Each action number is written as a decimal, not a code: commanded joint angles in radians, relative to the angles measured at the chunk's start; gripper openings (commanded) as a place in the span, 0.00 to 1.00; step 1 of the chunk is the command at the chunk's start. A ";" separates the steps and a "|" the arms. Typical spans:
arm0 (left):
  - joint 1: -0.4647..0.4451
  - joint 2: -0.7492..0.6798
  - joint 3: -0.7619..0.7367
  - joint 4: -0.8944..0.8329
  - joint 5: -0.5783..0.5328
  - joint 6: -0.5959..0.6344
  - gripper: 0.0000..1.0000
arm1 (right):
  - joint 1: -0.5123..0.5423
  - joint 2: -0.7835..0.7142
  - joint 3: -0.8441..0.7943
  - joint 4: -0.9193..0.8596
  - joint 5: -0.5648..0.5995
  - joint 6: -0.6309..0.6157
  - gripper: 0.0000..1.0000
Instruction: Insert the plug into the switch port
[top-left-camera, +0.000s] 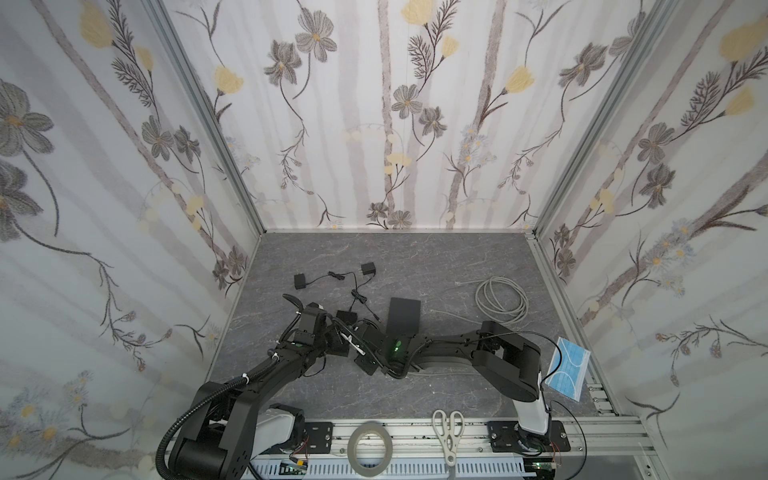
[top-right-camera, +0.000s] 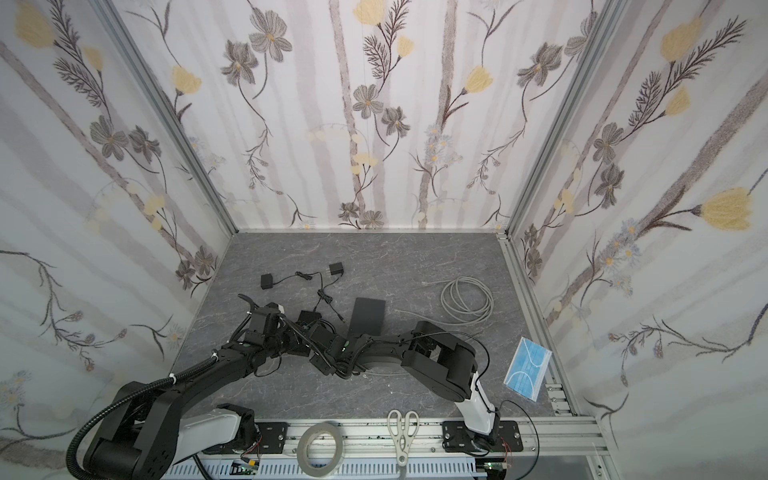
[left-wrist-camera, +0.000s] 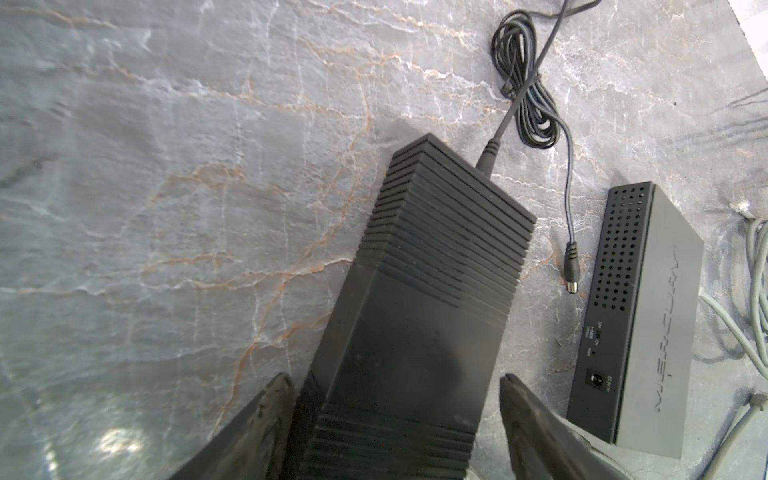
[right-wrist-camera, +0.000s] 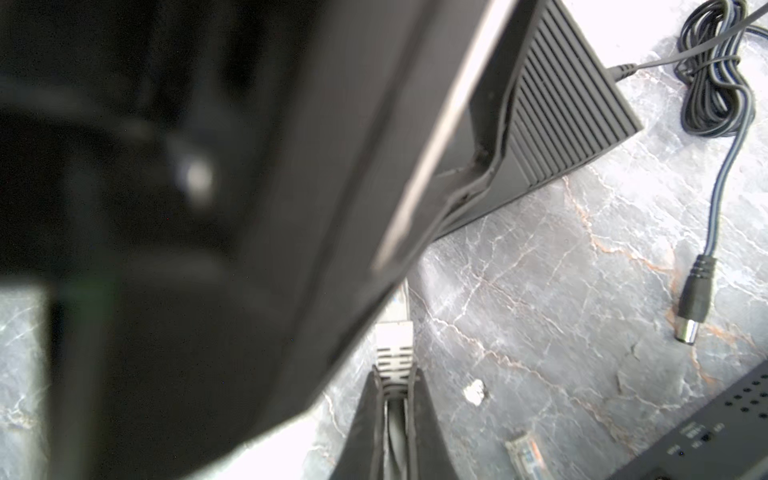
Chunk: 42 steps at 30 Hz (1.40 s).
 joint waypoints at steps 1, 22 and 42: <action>-0.004 0.005 0.002 0.053 0.084 -0.001 0.80 | 0.013 0.003 -0.006 0.084 -0.148 -0.067 0.04; -0.003 0.012 0.004 0.054 0.082 -0.001 0.80 | 0.049 -0.031 -0.049 0.137 -0.150 -0.108 0.04; -0.003 0.010 0.004 0.051 0.082 -0.001 0.80 | 0.073 -0.032 -0.040 0.132 -0.018 -0.094 0.04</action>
